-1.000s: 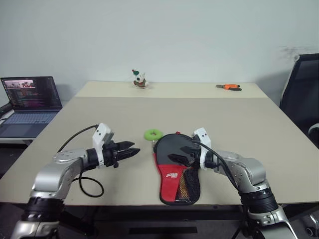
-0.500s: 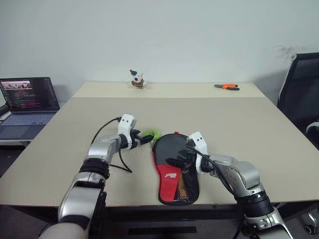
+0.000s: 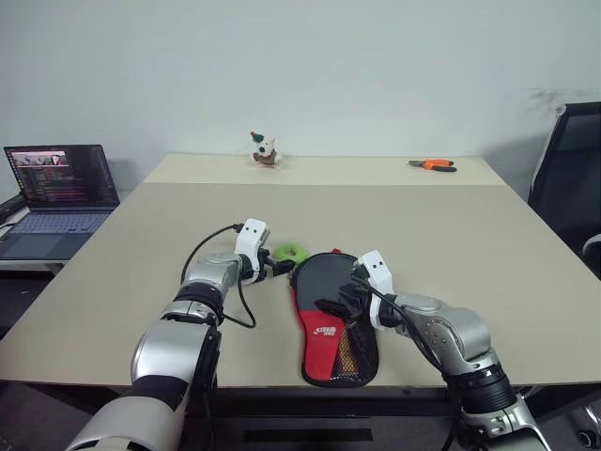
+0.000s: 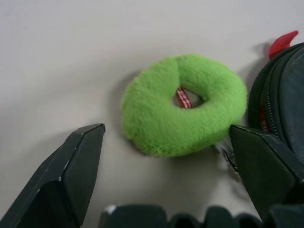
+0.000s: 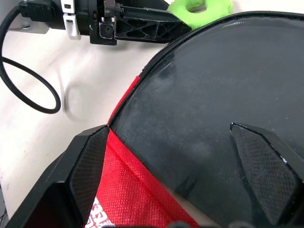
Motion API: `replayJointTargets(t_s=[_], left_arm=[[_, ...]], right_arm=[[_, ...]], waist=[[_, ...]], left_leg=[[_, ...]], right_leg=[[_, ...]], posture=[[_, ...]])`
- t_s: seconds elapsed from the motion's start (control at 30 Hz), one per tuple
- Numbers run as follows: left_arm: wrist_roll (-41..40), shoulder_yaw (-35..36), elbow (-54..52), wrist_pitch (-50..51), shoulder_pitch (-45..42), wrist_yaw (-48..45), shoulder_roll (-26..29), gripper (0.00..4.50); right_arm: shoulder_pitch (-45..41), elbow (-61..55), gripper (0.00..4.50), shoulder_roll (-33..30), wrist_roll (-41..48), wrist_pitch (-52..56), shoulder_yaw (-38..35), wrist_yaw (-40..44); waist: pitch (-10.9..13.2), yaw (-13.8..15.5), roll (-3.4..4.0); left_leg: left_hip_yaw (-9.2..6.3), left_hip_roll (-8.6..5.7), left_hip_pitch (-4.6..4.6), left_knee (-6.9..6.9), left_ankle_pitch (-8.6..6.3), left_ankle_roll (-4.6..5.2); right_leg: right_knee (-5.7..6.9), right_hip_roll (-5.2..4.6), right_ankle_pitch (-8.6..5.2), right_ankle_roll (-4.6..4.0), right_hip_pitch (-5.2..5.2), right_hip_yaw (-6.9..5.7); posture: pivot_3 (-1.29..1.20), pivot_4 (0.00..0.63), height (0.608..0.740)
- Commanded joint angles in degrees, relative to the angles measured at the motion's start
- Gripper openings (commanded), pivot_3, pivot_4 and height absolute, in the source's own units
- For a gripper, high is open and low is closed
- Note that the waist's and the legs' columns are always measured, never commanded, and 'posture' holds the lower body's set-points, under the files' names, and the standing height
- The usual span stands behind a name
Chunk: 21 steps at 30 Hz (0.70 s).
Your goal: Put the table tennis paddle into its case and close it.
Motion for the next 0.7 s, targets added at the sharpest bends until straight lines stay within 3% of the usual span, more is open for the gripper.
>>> replayJointTargets(t_s=[0.03, 0.3, 0.4, 0.7], left_arm=[[1.0, 0.4, 1.5, 0.2, -0.5, -0.1, -1.7, 4.48], [2.7, 0.9, 2.2, -0.8, -1.9, 0.4, -2.9, 4.48], [3.2, 1.2, 2.4, -1.1, -2.3, 1.4, -3.5, 3.97], [3.6, 2.3, 2.6, -1.6, -3.2, 2.6, -5.0, 0.83]], right_arm=[[-0.1, -3.2, 4.50, 0.0, -0.1, 0.2, -0.4, -0.6], [-0.1, -3.6, 4.50, 0.1, 0.1, 0.4, -0.4, -1.3], [-0.4, -3.3, 4.50, 0.1, 0.0, 0.5, -0.7, -1.6], [-0.3, -3.4, 4.50, 0.1, 0.2, 0.8, -1.0, -2.1]], waist=[[0.0, 0.0, 0.00], [0.0, 0.0, -0.02], [0.0, 0.1, -0.02], [0.0, -0.1, -0.02]], left_leg=[[0.00, -0.01, 0.00, 0.00, 0.00, 0.00], [-0.03, -0.03, 0.01, 0.05, 0.00, 0.00], [-0.03, -0.04, 0.01, 0.05, 0.00, 0.00], [-0.02, -0.03, 0.02, 0.05, 0.00, 0.00]], right_leg=[[0.01, 0.00, 0.00, 0.00, 0.00, -0.01], [0.07, -0.02, 0.00, 0.00, 0.01, -0.02], [0.09, -0.03, 0.00, 0.01, 0.01, -0.02], [0.15, -0.02, 0.00, 0.00, 0.00, -0.01]], posture=[[0.00, 0.150, 0.740], [0.00, 0.150, 0.740], [0.00, 0.150, 0.740], [0.00, 0.150, 0.740]])
